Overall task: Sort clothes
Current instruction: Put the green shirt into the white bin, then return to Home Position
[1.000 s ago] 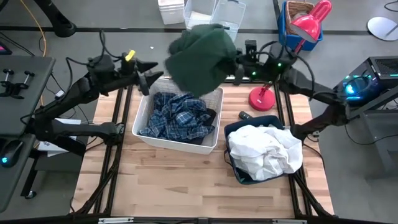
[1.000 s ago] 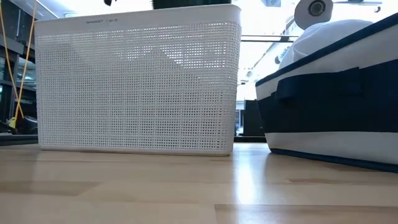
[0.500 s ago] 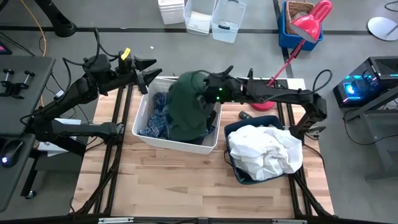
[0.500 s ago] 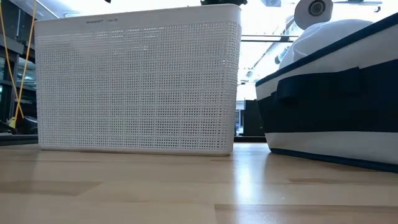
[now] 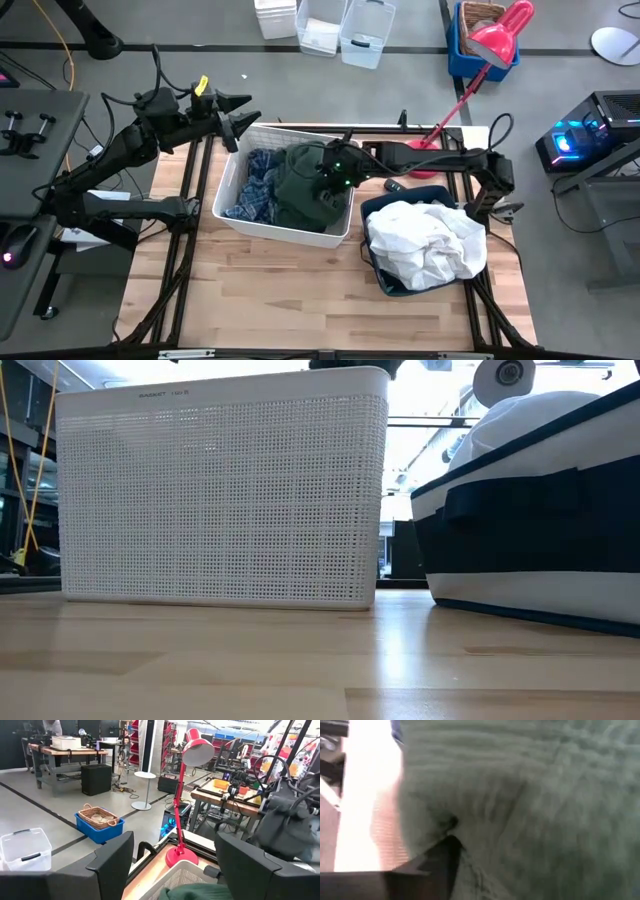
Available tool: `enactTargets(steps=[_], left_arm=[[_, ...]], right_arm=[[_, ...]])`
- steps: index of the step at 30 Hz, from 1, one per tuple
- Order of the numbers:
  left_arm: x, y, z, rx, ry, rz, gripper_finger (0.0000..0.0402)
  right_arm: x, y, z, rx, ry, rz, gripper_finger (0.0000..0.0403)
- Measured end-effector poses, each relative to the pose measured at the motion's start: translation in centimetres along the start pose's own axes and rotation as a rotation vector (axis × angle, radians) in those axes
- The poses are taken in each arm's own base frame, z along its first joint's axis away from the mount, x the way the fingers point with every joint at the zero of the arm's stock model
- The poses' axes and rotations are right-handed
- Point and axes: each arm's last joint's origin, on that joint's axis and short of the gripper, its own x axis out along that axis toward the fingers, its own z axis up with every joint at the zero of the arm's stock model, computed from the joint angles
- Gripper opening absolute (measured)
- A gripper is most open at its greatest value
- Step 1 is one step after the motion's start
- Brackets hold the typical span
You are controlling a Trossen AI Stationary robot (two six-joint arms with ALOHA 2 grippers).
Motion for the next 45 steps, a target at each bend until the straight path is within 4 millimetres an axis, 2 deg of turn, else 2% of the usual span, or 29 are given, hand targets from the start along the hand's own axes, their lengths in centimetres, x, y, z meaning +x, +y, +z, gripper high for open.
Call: enactTargets(steps=[3, 5, 10, 13, 19, 28, 32, 41, 45], left_arm=[[0.0, 0.0, 0.0, 0.007, 0.0, 0.0, 0.0266], [0.0, 0.0, 0.0, 0.014, 0.0, 0.0, 0.0266], [0.0, 0.0, 0.0, 0.014, 0.0, 0.0, 0.0266], [0.0, 0.0, 0.0, 0.014, -0.003, -0.001, 0.0266], [0.0, 0.0, 0.3, 0.013, -0.027, -0.004, 0.0266], [0.0, -0.1, 0.5, -0.016, -0.051, -0.021, 0.0266], [0.0, -0.4, 0.5, -0.021, -0.039, -0.107, 0.0266], [-0.3, -0.4, 0.3, 0.013, -0.014, -0.141, 0.0266], [-0.4, -0.2, -1.4, -0.021, -0.005, -0.14, 0.0266]], right_arm=[[-1.9, 0.2, 0.5, -0.032, -0.058, 0.018, 0.0279], [-3.6, 0.2, 1.1, -0.029, -0.089, 0.008, 0.0301], [-8.0, 0.3, 2.2, -0.039, -0.16, -0.08, 0.0312], [-9.9, 0.4, 2.2, -0.056, -0.173, -0.129, 0.0313], [-11.6, 0.1, 1.5, -0.055, -0.174, -0.171, 0.0314], [-11.8, 0.0, 1.0, -0.124, -0.118, -0.173, 0.0314], [-12.6, -0.1, 0.2, -0.142, -0.066, -0.188, 0.0314], [-18.1, -0.6, -1.9, -0.127, -0.095, -0.258, 0.0314], [-20.0, -1.0, -3.1, -0.059, -0.183, -0.251, 0.0314]])
